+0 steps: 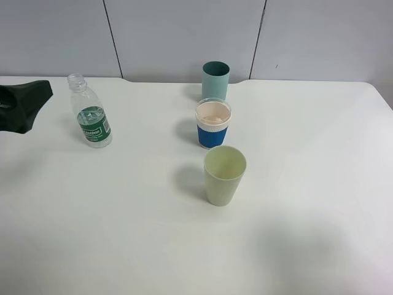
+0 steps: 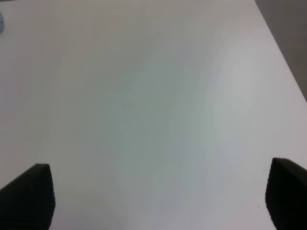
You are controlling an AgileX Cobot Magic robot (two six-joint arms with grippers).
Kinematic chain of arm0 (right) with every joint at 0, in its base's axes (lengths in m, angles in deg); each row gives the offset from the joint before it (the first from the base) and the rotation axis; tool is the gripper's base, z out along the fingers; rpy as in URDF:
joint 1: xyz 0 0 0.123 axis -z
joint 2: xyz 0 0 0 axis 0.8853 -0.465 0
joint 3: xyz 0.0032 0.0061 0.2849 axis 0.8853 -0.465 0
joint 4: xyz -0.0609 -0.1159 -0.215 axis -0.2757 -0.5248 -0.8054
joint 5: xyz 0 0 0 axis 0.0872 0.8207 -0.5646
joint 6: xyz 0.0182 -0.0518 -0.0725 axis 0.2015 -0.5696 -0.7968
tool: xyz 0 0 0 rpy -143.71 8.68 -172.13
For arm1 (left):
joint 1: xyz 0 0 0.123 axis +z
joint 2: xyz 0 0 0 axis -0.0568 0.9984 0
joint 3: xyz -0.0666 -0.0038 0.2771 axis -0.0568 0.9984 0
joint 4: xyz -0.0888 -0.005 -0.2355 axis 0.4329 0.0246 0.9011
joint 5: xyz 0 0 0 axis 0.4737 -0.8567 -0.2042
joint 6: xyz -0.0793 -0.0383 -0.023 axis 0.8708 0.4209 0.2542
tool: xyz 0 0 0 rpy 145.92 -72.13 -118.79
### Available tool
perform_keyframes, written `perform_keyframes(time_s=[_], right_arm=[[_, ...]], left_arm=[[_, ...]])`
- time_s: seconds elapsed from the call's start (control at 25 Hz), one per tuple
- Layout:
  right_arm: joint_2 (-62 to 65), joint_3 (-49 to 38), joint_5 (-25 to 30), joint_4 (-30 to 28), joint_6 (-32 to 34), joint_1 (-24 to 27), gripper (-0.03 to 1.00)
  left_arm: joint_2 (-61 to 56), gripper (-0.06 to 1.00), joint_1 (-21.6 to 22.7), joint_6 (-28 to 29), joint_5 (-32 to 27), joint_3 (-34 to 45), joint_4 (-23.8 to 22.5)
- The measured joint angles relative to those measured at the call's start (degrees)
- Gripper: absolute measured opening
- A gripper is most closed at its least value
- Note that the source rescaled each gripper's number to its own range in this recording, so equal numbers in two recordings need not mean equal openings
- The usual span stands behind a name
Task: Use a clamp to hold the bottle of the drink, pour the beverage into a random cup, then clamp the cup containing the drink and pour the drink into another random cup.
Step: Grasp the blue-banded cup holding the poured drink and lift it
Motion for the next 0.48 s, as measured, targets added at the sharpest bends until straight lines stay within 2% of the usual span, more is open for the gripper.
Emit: perform_keyframes(time_s=[0.16,0.48], right_arm=[[0.0,0.0,0.0,0.0,0.0,0.0,0.61],[0.0,0.0,0.0,0.0,0.0,0.0,0.61]], left_arm=[[-7.5,1.00,0.0,0.0,-7.8,-2.2,0.0],[-17.9,1.00,-0.1,0.0,-27.8,-11.3,0.0]])
